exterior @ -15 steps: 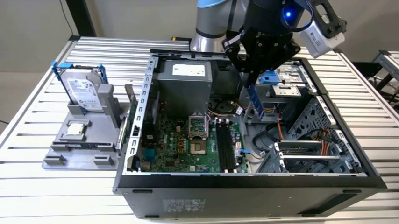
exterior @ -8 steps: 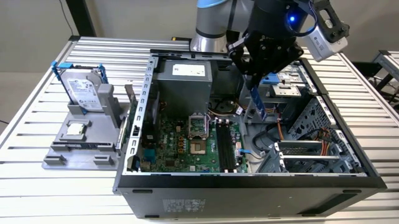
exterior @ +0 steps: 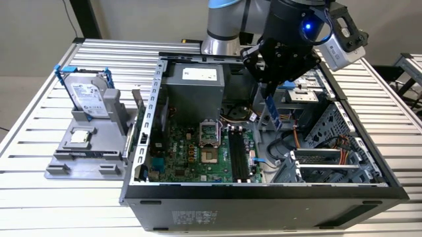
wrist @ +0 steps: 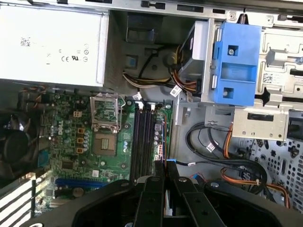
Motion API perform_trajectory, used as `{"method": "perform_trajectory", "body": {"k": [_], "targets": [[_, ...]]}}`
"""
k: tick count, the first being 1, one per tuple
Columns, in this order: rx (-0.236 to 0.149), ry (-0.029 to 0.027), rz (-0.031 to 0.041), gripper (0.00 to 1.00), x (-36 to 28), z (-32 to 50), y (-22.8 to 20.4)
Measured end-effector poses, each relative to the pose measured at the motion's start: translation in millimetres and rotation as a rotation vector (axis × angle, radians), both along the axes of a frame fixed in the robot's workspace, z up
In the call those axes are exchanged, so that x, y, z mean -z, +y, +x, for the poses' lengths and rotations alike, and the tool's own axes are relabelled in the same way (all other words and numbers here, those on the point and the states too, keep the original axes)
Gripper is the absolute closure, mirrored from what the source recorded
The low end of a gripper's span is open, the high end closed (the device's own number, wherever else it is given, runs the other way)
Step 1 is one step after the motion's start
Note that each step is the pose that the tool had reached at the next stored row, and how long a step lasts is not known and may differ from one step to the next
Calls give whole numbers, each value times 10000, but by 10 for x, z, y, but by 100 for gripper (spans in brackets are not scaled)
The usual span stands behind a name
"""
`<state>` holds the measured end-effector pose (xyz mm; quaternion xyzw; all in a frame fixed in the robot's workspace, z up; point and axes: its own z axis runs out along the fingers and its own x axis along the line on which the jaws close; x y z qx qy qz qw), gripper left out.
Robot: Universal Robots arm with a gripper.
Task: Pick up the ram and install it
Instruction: 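Insert the ram into the slot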
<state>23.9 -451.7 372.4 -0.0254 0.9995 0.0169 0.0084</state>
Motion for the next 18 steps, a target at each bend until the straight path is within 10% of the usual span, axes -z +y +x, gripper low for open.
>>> {"method": "perform_trajectory", "body": {"k": [18], "targets": [[97, 0, 0, 100, 224, 53, 13]]}}
